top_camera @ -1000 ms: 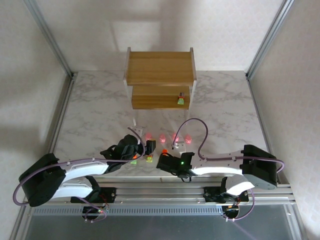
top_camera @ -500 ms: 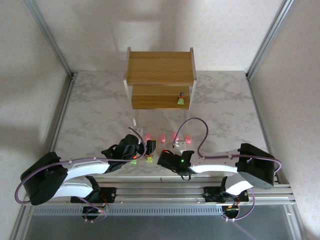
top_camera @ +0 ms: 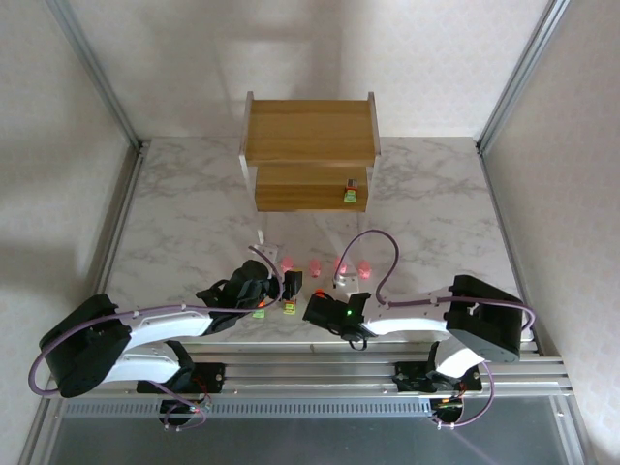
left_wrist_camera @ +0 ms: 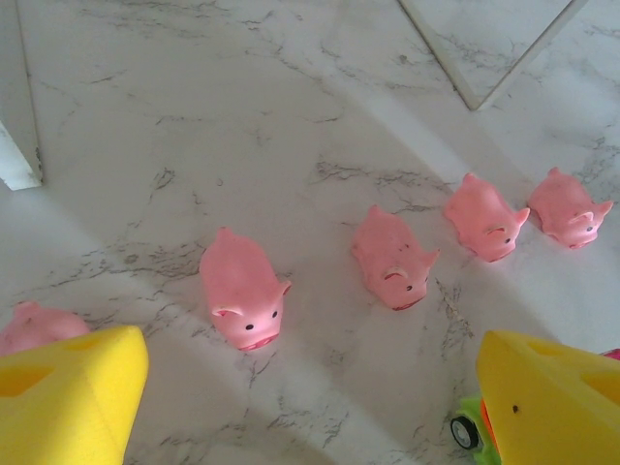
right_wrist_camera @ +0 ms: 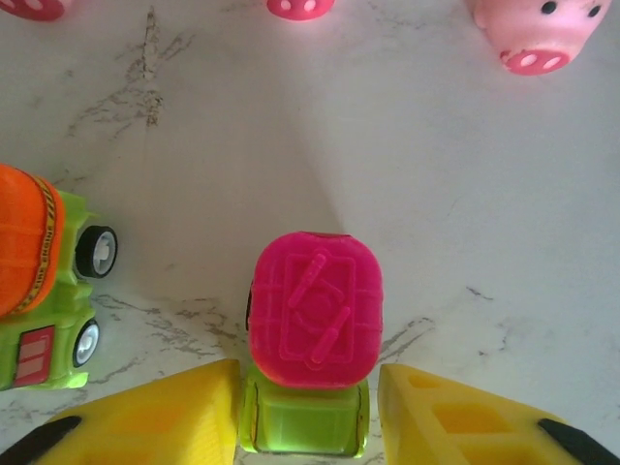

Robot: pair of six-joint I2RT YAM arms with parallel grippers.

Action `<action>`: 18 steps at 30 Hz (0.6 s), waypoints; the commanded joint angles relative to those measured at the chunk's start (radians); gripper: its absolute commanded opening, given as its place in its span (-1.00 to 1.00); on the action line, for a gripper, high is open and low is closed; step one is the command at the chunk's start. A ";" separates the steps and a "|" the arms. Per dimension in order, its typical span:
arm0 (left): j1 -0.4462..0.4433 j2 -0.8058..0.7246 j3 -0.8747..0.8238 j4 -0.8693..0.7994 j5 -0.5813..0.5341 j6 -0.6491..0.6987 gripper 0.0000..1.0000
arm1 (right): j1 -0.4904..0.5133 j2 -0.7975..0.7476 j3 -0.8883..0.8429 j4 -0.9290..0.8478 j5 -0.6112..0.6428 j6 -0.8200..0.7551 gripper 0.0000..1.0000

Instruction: Place and organize the plastic toys onto the shelf

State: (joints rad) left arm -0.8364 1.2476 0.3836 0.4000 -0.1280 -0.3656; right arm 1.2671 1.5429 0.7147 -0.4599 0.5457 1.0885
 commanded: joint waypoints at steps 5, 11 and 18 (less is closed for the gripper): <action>-0.007 0.006 0.022 0.014 -0.030 0.017 0.76 | -0.009 0.035 -0.026 0.028 0.020 0.028 -0.24; -0.007 0.012 0.024 0.014 -0.027 0.017 0.75 | -0.009 0.042 -0.029 0.028 0.035 0.043 -0.27; -0.007 0.012 0.024 0.016 -0.022 0.017 0.75 | -0.009 0.042 -0.034 0.018 0.052 0.073 -0.26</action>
State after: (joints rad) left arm -0.8364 1.2476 0.3836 0.4000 -0.1284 -0.3653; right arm 1.2663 1.5600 0.7090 -0.4328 0.5556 1.1236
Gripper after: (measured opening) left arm 0.878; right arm 0.372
